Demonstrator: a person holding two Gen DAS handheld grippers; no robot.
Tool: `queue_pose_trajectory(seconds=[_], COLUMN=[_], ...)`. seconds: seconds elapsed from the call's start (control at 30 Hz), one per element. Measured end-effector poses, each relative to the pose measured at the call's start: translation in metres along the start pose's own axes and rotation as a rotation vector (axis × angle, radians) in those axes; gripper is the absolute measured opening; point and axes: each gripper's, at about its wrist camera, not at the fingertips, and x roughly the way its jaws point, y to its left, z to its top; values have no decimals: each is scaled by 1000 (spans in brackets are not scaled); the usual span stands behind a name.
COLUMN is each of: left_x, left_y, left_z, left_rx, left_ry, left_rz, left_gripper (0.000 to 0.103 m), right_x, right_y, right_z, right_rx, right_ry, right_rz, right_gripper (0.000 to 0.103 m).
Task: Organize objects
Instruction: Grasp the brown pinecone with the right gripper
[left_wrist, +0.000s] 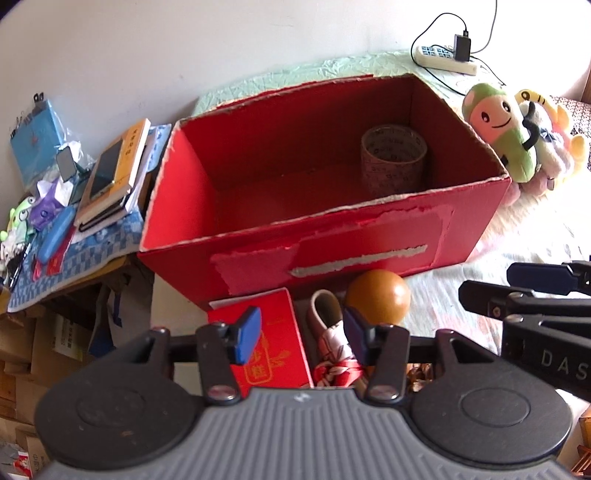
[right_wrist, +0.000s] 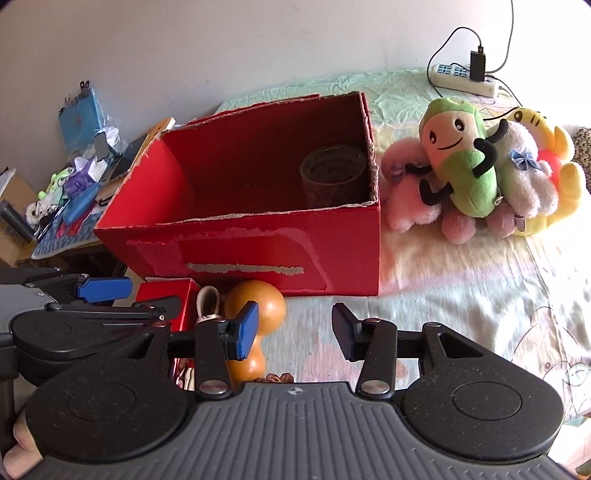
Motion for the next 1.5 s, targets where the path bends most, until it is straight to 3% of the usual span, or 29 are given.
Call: queue_pose_trajectory(seconds=[0.23, 0.6, 0.77, 0.97, 1.03, 1.13, 1.3, 1.5], left_x=[-1, -12, 4, 24, 31, 40, 49, 56], left_y=[-6, -18, -42, -53, -55, -58, -62, -66], left_z=[-8, -49, -51, -49, -50, -50, -49, -47], left_rx=[0, 28, 9, -30, -46, -68, -95, -115], left_ry=[4, 15, 53, 105, 126, 157, 176, 203], left_rz=[-48, -376, -399, -406, -399, -406, -393, -377], left_gripper=[53, 60, 70, 73, 74, 74, 68, 52], right_x=[7, 40, 56, 67, 69, 75, 85, 88], right_y=[-22, -60, -66, -74, -73, -70, -69, -72], right_z=[4, -3, -3, 0, 1, 3, 1, -1], right_rx=[5, 83, 104, 100, 93, 70, 45, 34], right_ry=[84, 353, 432, 481, 490, 510, 563, 612], right_rz=[80, 356, 417, 456, 472, 483, 501, 531], right_gripper=[47, 47, 48, 49, 57, 57, 57, 53])
